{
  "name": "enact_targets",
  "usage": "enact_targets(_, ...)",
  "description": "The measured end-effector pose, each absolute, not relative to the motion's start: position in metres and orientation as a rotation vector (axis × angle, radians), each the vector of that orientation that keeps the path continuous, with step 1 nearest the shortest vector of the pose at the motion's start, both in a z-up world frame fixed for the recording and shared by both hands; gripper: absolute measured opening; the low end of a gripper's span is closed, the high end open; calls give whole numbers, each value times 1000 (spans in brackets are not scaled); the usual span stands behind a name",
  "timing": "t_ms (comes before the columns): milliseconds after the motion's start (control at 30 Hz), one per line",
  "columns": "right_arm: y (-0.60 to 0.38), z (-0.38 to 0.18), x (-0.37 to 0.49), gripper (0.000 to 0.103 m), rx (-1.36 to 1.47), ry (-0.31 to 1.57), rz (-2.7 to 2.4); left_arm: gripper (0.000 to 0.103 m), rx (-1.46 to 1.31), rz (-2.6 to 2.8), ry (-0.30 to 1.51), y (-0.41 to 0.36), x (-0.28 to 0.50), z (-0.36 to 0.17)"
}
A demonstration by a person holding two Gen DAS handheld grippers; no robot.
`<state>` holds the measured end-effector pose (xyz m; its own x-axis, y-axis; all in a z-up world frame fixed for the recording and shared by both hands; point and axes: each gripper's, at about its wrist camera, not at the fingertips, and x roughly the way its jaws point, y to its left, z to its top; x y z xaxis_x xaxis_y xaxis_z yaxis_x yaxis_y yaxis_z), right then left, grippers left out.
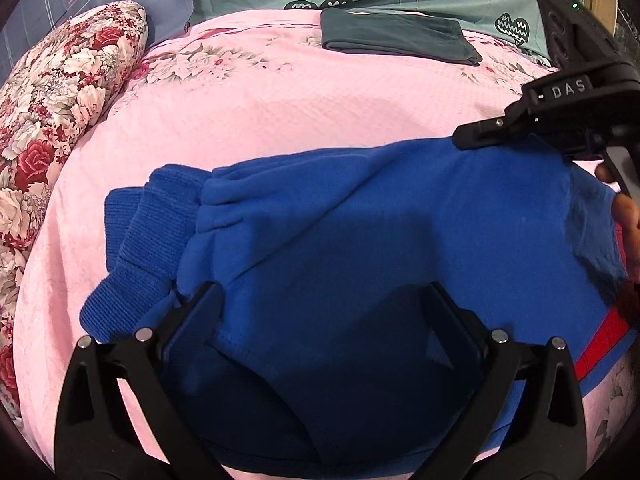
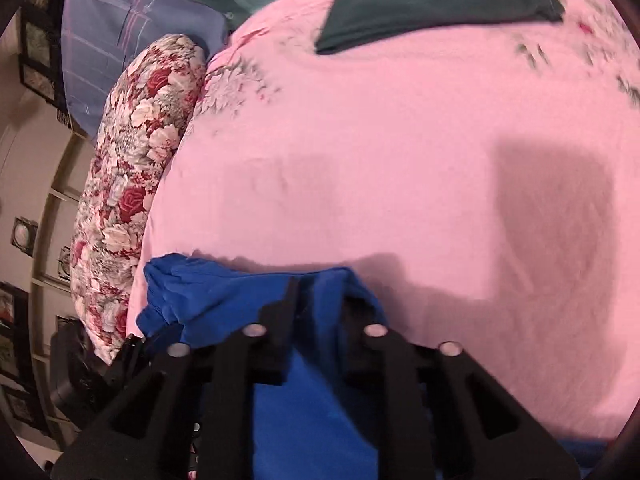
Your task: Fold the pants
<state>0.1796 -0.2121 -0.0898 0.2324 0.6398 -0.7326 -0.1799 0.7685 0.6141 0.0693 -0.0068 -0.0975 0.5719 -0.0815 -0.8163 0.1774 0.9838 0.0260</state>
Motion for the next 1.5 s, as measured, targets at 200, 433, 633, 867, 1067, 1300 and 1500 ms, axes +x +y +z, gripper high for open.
enact_targets(200, -244, -70, 196, 24, 370, 1223, 575, 101, 100, -158, 957, -4, 70, -98)
enact_targets(433, -239, -36, 171, 29, 428, 1110, 609, 101, 58, -173, 888, 5, 61, -73)
enact_targets(633, -195, -90, 165, 24, 326, 1198, 493, 101, 77, 26, 956, 47, 79, -94)
enact_targets(867, -175, -57, 98, 39, 293, 1144, 616, 101, 39, 77, 969, 78, 65, -93)
enact_targets(1067, -182, -71, 48, 39, 220, 1093, 596, 101, 43, 101, 908, 71, 56, -73)
enact_targets(1300, -379, -17, -63, 81, 326, 771, 146, 101, 142, -210, 745, -44, 12, -9)
enact_targets(1500, -507, -42, -145, 81, 523, 741, -154, 101, 191, -441, 809, -162, 7, -29)
